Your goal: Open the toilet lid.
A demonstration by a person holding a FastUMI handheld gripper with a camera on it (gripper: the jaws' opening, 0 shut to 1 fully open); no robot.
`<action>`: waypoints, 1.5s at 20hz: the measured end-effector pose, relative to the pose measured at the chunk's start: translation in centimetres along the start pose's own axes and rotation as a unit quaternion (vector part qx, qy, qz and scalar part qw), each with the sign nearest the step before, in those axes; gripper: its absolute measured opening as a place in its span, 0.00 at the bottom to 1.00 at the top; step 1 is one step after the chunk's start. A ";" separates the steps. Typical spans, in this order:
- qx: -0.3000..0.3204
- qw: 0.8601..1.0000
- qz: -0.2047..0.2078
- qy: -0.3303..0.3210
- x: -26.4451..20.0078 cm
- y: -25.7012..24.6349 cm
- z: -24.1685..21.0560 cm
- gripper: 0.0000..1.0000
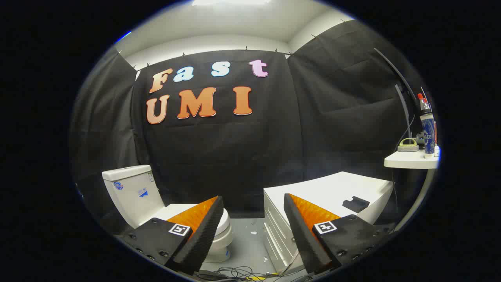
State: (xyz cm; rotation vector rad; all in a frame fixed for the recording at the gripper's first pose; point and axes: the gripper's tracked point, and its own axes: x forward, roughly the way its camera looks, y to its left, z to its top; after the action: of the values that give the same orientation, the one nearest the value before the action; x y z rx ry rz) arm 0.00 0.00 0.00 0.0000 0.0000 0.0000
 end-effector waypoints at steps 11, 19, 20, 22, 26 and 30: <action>-0.005 1.000 0.002 0.002 0.0 -0.1 -0.1 0.99; -0.006 1.000 0.001 0.002 0.0 -0.1 -0.1 0.99; -0.006 1.000 0.001 0.001 0.1 -0.1 -0.1 0.99; -0.006 1.000 0.002 0.002 0.1 -0.1 -0.1 0.99; -0.009 1.000 0.002 0.002 0.1 -0.1 -0.1 0.99; -0.011 1.000 0.004 0.002 0.1 -0.1 -0.2 0.99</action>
State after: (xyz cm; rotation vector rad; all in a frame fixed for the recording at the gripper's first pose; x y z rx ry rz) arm 0.09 -0.07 -0.16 -0.0218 0.0035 0.0076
